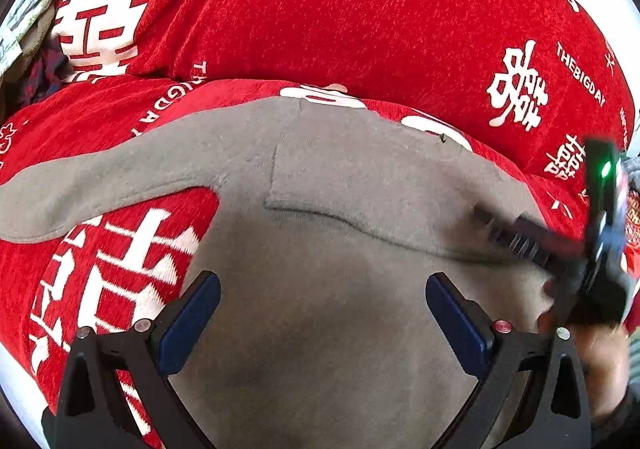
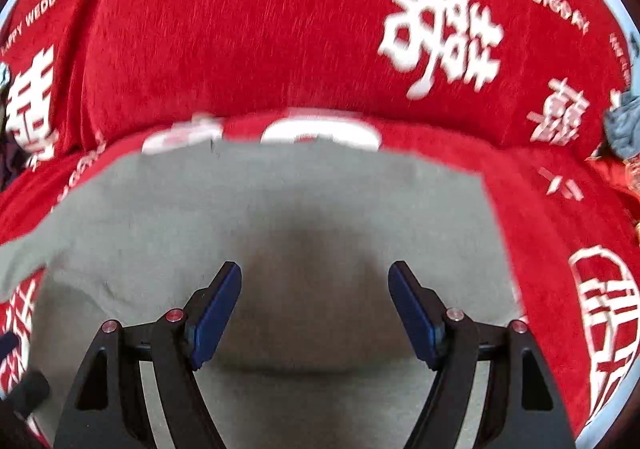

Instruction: Fold small clothes

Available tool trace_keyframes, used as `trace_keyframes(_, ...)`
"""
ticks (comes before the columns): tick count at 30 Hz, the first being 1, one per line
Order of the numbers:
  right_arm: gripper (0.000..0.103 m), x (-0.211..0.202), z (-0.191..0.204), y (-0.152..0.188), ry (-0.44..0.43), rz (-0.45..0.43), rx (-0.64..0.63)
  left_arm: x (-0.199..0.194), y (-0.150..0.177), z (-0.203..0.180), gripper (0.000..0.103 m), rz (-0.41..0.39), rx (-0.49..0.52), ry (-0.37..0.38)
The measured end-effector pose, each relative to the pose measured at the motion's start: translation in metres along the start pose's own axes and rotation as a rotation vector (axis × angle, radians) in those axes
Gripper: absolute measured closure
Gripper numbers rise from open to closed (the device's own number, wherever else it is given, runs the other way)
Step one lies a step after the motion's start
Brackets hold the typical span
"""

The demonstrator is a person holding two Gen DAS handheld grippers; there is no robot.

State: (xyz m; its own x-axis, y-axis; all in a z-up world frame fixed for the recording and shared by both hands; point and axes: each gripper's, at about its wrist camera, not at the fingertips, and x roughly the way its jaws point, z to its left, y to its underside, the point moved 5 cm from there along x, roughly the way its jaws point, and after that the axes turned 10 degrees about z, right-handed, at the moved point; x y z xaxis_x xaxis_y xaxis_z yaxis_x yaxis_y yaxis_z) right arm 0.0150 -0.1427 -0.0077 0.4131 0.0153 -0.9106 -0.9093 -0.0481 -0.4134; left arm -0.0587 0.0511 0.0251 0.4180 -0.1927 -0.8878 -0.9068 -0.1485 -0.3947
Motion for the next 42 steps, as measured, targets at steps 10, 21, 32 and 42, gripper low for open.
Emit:
trace_keyframes(10, 0.024, -0.016, -0.026, 0.002, -0.130, -0.080, 0.018, 0.008, -0.034, -0.014, 0.000, -0.004, -0.011, -0.043)
trace_keyframes(21, 0.024, 0.006, -0.088, 0.019, -0.028, -0.026, 0.094, 0.084, -0.050, -0.093, 0.000, 0.124, 0.104, -0.039)
trace_keyframes(32, 0.024, 0.002, -0.076, 0.016, 0.027, -0.064, 0.047, 0.077, -0.046, -0.073, 0.000, 0.051, 0.107, -0.095)
trace_keyframes(42, 0.017, 0.012, -0.066, 0.022, 0.060, -0.078, 0.054, 0.075, -0.042, -0.067, 0.000, 0.014, 0.101, -0.148)
